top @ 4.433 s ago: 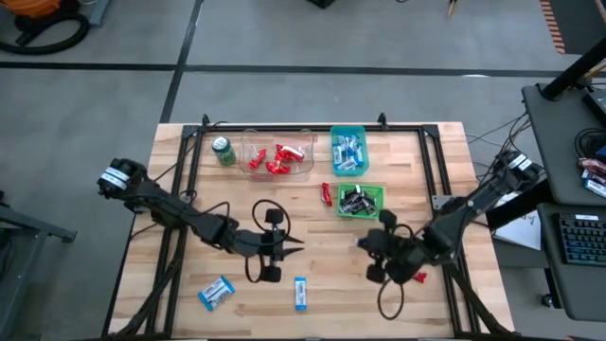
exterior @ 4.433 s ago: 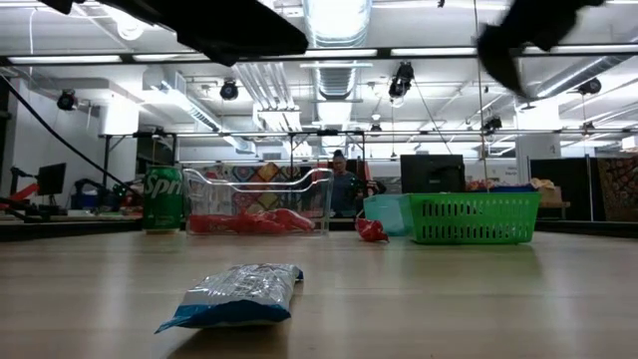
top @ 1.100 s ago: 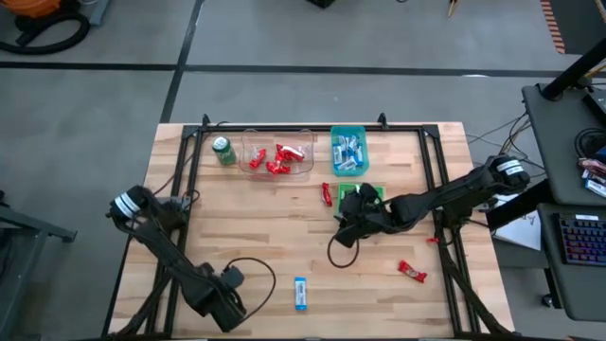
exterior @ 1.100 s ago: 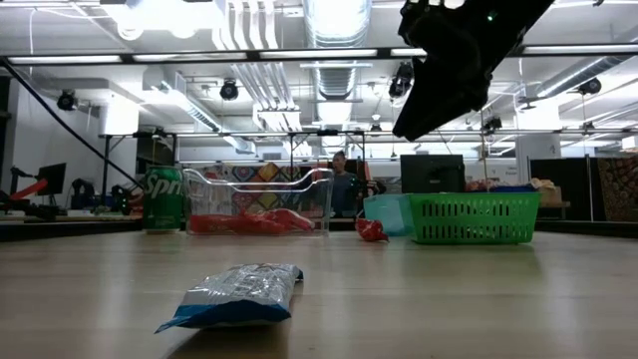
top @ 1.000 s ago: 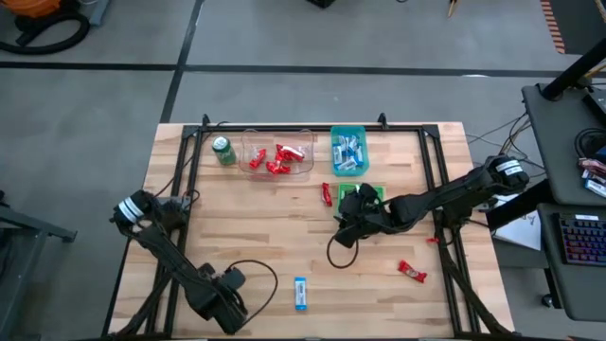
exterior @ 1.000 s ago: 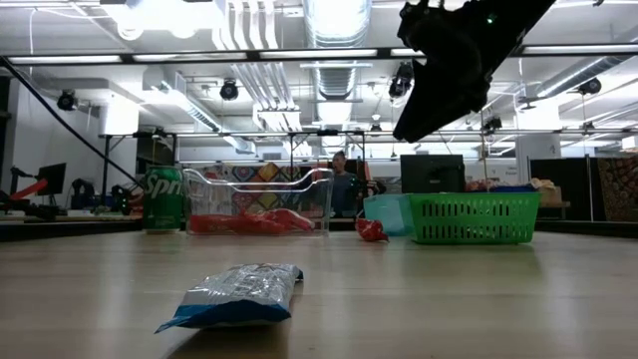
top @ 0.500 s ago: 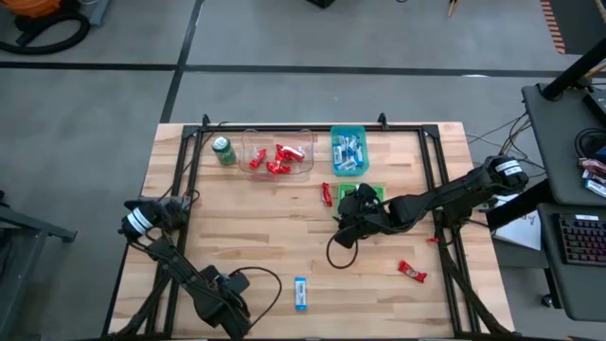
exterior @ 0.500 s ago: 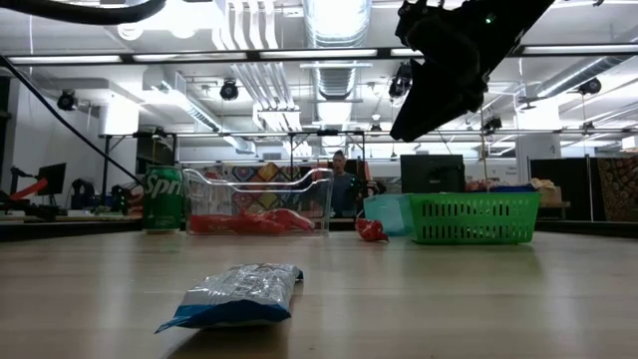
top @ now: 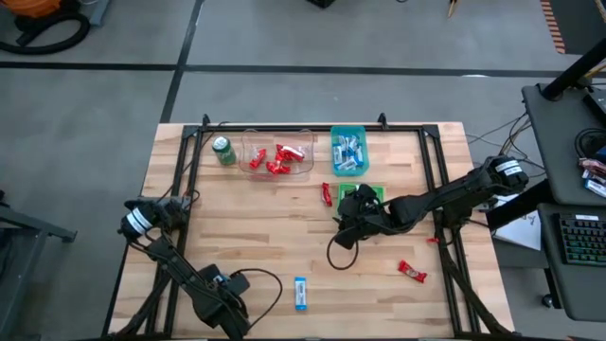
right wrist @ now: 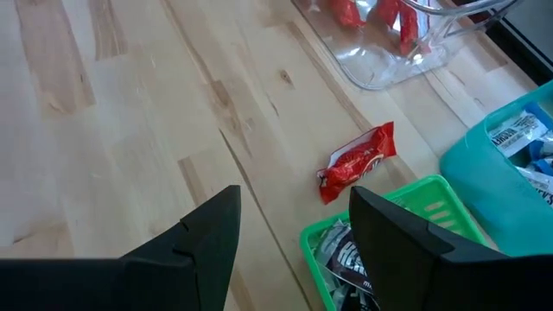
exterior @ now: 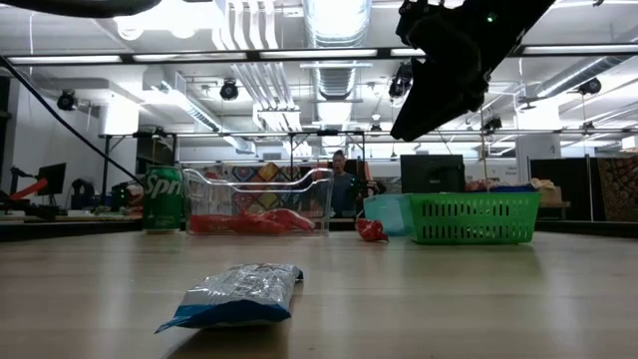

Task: Sort candy
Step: Put the white chocolate bar into the blue bin

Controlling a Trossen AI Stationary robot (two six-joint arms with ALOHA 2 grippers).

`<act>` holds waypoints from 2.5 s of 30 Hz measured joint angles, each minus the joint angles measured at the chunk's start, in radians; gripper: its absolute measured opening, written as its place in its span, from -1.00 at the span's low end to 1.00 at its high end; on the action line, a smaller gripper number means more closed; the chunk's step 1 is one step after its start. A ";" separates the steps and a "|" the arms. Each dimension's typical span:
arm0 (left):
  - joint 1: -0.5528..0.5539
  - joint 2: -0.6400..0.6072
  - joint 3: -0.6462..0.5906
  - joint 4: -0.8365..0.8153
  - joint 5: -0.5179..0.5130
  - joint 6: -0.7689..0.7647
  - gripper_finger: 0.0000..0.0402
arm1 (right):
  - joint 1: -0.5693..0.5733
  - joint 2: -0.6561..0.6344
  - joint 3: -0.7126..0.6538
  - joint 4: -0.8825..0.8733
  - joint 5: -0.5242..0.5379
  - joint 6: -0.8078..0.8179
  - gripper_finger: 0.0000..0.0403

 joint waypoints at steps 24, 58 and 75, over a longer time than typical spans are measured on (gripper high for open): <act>0.000 -0.111 0.148 0.036 -0.630 0.314 -0.99 | 0.066 0.000 0.000 0.000 0.001 0.004 0.02; 0.139 -0.370 0.053 0.105 -1.058 0.930 -1.00 | 0.069 0.000 -0.044 0.026 0.002 -0.002 0.02; 0.721 -0.523 -0.442 1.647 -0.388 1.835 -0.99 | 0.148 -0.110 -0.040 -0.084 -0.033 -0.124 0.02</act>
